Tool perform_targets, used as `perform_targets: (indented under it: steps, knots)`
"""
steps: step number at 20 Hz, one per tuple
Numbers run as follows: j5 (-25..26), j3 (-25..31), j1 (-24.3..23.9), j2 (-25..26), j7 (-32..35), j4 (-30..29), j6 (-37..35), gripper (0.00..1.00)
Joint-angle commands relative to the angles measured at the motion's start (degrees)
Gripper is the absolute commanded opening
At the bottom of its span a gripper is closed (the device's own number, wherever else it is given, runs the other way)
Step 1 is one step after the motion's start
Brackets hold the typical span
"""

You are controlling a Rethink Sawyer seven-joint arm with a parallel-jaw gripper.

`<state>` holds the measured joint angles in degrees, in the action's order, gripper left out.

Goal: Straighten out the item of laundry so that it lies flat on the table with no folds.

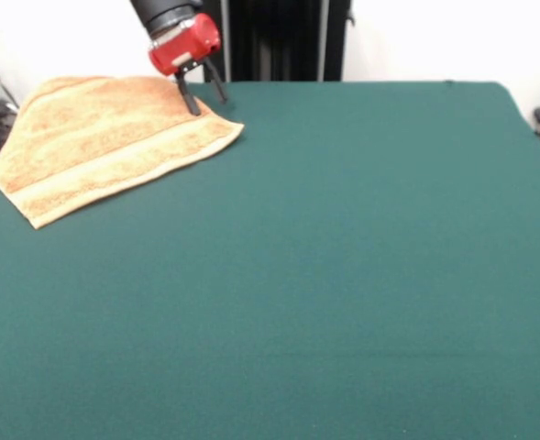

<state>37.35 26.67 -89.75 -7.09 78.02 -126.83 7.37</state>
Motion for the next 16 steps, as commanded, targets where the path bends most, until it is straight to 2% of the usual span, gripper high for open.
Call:
perform_targets:
  steps: [1,5,7,8,10,11,13,16]
  knots:
    - [8.4,-11.7,11.7,-10.8,2.1,2.9,-0.9,1.0]
    - [8.0,-8.8,5.7,-12.3,1.2,2.5,-8.5,1.0]
    - [7.1,-6.8,5.1,-12.3,1.7,2.8,-10.9,1.0]
    - [7.2,-5.8,4.3,-11.5,1.7,3.2,-11.4,1.0]
    - [7.6,-2.2,2.2,-5.9,2.1,5.4,-11.1,1.0]
    - [6.7,-1.3,3.6,-2.9,3.2,7.0,-10.5,1.0]
    - [6.6,0.1,5.7,-0.6,4.7,8.6,-8.2,1.0]
    - [6.1,1.4,7.9,0.7,6.0,10.3,-5.6,1.0]
